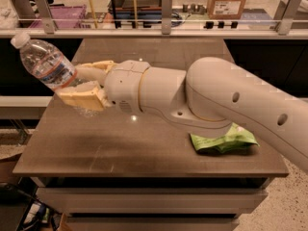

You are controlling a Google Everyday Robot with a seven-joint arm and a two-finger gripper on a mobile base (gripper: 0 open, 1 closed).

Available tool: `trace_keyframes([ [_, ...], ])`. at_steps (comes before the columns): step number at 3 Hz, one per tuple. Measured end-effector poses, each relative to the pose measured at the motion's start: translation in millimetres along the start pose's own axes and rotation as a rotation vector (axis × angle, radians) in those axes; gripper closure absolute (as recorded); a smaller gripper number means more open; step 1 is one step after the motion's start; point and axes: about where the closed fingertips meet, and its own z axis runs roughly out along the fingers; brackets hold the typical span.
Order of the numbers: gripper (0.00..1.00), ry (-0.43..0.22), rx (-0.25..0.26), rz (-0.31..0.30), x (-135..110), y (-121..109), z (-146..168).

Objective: Place water bottle upright

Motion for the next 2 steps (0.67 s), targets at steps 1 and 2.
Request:
trace_keyframes([
  [1, 1.00, -0.016, 0.031, 0.051, 18, 2, 5],
  [2, 1.00, -0.013, 0.073, 0.027, 36, -10, 5],
])
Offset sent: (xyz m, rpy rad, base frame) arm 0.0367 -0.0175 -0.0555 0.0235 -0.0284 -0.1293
